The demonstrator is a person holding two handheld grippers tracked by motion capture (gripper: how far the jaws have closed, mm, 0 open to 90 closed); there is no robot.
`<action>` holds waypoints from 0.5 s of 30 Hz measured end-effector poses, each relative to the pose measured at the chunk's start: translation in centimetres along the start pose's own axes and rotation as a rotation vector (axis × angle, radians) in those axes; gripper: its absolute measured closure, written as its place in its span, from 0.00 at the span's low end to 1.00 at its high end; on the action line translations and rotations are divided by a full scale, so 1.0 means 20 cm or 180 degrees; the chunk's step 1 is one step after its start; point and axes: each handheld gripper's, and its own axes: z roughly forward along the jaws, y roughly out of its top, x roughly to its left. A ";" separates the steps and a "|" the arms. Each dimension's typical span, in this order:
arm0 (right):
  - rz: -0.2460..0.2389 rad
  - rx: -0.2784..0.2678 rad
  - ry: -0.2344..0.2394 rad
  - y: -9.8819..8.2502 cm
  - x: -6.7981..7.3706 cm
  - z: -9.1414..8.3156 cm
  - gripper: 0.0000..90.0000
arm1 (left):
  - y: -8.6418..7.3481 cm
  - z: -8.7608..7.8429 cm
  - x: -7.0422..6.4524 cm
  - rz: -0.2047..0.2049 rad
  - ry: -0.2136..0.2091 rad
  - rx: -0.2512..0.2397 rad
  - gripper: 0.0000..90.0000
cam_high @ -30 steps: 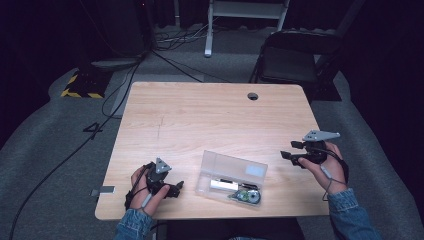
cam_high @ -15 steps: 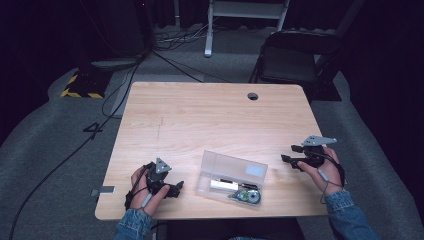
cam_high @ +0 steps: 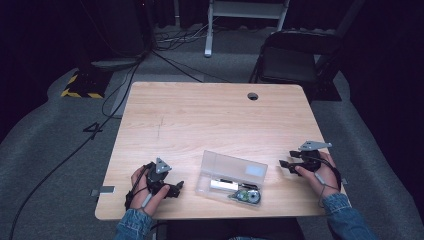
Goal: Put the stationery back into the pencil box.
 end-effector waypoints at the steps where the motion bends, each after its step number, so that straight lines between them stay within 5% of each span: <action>1: -0.0001 0.0014 0.0008 0.00 0.00 0.01 0.36 | 0.00 0.00 0.00 0.0005 0.0001 0.0000 0.00; 5: -0.0008 -0.0013 0.0020 -0.01 -0.01 0.02 0.29 | 0.00 0.00 0.00 0.0013 0.0001 -0.0003 0.00; 8: -0.0073 -0.0033 -0.0073 -0.02 -0.01 0.05 0.14 | 0.00 0.00 0.00 0.0016 0.0005 0.0000 0.00; 15: -0.0086 -0.0033 -0.0061 -0.02 -0.01 0.05 0.14 | 0.00 0.00 0.00 0.0011 0.0001 -0.0003 0.00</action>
